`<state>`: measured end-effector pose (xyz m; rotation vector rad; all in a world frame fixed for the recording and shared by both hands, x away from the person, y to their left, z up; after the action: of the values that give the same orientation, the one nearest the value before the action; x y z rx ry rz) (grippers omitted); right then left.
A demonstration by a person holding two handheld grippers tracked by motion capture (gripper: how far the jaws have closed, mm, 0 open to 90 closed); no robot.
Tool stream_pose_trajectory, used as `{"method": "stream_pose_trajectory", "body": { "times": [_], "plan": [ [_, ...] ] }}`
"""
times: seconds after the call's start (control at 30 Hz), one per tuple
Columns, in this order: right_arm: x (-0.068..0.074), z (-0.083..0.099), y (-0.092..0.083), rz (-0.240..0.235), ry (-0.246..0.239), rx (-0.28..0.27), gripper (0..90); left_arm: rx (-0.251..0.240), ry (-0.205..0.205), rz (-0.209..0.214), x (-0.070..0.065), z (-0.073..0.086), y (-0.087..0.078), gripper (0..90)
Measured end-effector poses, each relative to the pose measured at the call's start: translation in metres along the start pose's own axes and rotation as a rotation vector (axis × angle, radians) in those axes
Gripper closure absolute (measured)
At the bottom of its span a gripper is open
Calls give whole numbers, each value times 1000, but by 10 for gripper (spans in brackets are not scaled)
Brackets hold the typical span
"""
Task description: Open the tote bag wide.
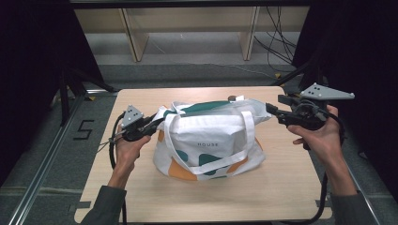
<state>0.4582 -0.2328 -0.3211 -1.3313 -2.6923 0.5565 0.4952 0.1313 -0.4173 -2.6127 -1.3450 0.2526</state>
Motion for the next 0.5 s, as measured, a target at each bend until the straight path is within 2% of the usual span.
{"method": "stream_pose_trajectory", "body": {
  "times": [0.07,0.13,0.17,0.2,0.23,0.27,0.3,0.33,0.37,0.4,0.43,0.5],
  "plan": [
    [13,2,-7,-7,-20,1,432,1,-5,-2,1,0,0,811],
    [32,10,-19,-50,-7,-12,429,-3,-19,0,2,0,1,803],
    [32,10,-19,-50,-7,-12,429,-3,-19,0,2,0,1,799],
    [43,16,-25,-93,39,6,425,-2,-18,3,2,0,1,799],
    [46,18,-27,-109,26,-6,424,-1,-17,4,2,0,1,795],
    [58,26,-31,-139,20,-13,414,-5,-19,7,3,-1,1,785],
    [67,32,-31,-153,24,1,407,-7,-28,7,3,-1,1,779],
    [77,39,-30,-187,16,22,404,-13,-20,12,4,-2,1,771],
    [86,45,-28,-192,15,37,400,-8,-46,3,4,-1,0,764],
    [93,50,-24,-199,4,51,399,-10,-41,4,4,-1,0,757],
    [98,54,-18,-199,-34,58,394,-11,-40,4,4,-1,1,746],
    [111,58,-10,-229,-31,88,394,-11,-46,3,5,0,1,731]
  ]
}}
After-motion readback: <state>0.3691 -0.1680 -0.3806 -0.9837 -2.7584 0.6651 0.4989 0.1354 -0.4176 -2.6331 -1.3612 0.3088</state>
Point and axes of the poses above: each handheld gripper's, and its own axes: y roughly forward along the jaws, z roughly out of its underside, x roughly to its left, the point moved 9 cm from there along y, roughly forward along the jaws, and after that the axes turned 4 degrees about -y, right-handed, at the moved point
